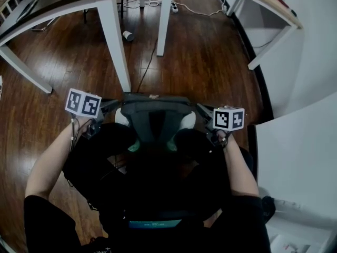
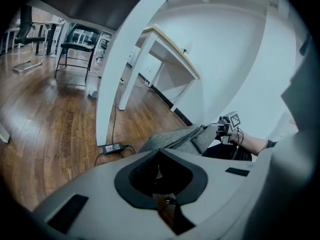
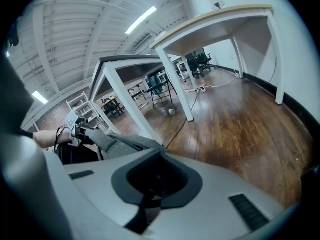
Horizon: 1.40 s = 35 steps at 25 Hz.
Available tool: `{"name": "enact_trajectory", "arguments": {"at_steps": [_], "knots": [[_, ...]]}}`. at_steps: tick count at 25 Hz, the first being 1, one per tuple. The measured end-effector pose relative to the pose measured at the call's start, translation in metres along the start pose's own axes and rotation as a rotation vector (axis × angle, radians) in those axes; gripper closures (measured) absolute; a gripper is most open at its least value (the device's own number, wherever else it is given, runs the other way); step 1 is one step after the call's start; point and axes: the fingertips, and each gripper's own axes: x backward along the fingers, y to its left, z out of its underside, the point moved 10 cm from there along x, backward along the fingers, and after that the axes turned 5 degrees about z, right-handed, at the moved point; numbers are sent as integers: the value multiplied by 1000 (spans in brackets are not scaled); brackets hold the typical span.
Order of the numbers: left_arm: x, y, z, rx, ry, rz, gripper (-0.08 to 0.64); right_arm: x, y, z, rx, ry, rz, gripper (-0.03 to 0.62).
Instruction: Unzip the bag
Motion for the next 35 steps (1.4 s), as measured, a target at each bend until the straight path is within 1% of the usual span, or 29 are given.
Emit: {"name": "enact_trajectory", "arguments": {"at_steps": [3, 6, 7, 9, 12, 14, 16, 19, 21, 23, 25, 27, 31, 34, 35], "knots": [[-1, 13, 4, 14, 36, -29, 555, -5, -7, 3, -3, 29, 25, 591], [-7, 26, 4, -6, 93, -66, 555, -14, -15, 10, 39, 85, 80, 592], [-8, 30, 4, -11, 110, -75, 555, -17, -17, 12, 37, 89, 82, 592], [-10, 32, 4, -19, 128, -82, 554, -18, -18, 12, -14, 64, 48, 592], [-10, 32, 5, -16, 122, -67, 555, -9, -17, 4, -69, 4, -7, 591], [-10, 33, 5, -5, 115, -59, 555, -9, -18, 1, -118, -24, -75, 589], [-11, 32, 5, -2, 115, -52, 555, -14, -20, 4, -176, -21, -144, 580], [-10, 30, 5, -6, 113, -46, 557, -22, -23, 7, -200, -4, -185, 558], [-10, 29, 5, -10, 110, -46, 557, -22, -26, 4, -216, -15, -216, 512], [-10, 29, 6, -13, 110, -46, 557, -19, -27, 0, -222, -37, -233, 503], [-10, 30, 5, -22, 113, -52, 555, -17, -25, -3, -210, -38, -224, 503], [-11, 31, 6, -31, 127, -65, 555, -18, -18, -2, -177, -27, -217, 503], [-19, 33, 11, -69, 176, -95, 555, -19, -2, 0, -124, -26, -254, 505], [-17, 27, 9, -100, 152, -92, 558, -14, 14, -11, -42, -70, -290, 508], [-15, 25, 9, -115, 142, -91, 558, -11, 21, -16, -13, -94, -300, 520]]}}
